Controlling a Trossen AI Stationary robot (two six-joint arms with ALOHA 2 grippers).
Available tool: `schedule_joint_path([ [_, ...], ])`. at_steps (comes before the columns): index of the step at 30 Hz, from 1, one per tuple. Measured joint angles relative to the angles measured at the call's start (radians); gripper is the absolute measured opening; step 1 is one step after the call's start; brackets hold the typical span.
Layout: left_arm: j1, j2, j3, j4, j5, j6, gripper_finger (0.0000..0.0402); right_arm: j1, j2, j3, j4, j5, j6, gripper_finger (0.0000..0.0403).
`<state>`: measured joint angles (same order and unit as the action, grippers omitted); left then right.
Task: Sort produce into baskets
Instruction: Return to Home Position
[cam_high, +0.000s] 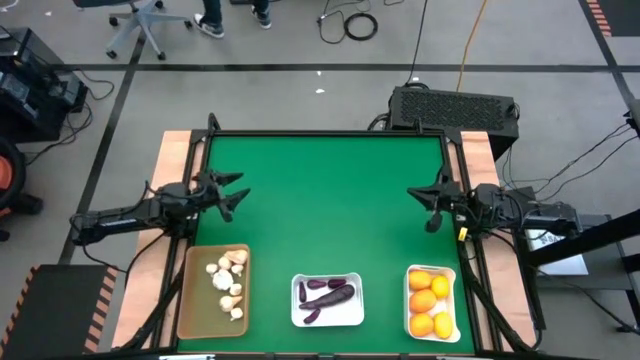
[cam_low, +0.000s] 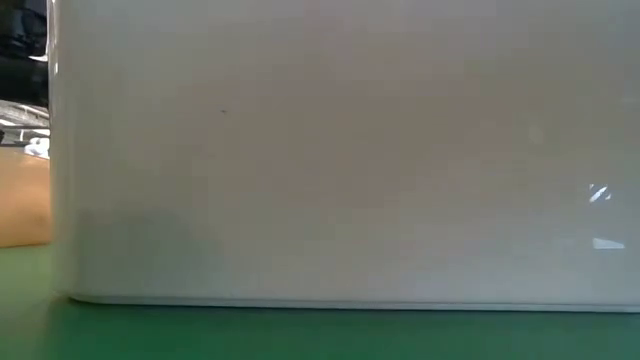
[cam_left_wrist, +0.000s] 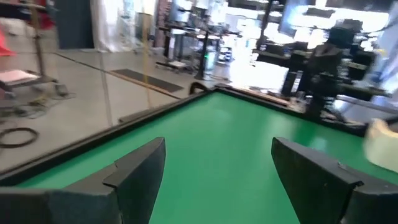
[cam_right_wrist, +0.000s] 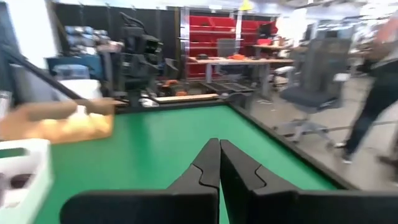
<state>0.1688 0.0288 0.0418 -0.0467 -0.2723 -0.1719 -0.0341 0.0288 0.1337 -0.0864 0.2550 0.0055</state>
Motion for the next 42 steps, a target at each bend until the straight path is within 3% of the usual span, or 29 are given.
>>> schedule_joint_path([
  [6,0.000,0.003,0.000,0.000,-0.038,0.008,0.0299,0.000,0.000,0.000,-0.002,0.061,-0.110,0.0000],
  [9,0.000,0.004,0.000,0.000,-0.048,0.114,0.0299,0.000,0.000,0.000,-0.006,0.061,-0.112,0.0000],
  [24,0.000,0.005,0.000,-0.002,-0.036,0.154,0.0299,0.000,0.001,0.000,-0.237,0.058,0.057,0.0000],
  [28,0.000,0.005,-0.001,0.004,-0.036,0.154,0.0299,0.001,0.000,-0.038,-0.139,0.033,0.017,0.0000],
  [33,0.000,0.005,-0.002,0.011,-0.035,0.153,0.0299,0.002,0.018,-0.112,0.112,-0.110,-0.044,0.0000],
  [42,0.000,0.005,-0.002,0.012,-0.035,0.154,0.0299,0.002,0.023,-0.118,0.128,-0.106,-0.018,0.0000],
])
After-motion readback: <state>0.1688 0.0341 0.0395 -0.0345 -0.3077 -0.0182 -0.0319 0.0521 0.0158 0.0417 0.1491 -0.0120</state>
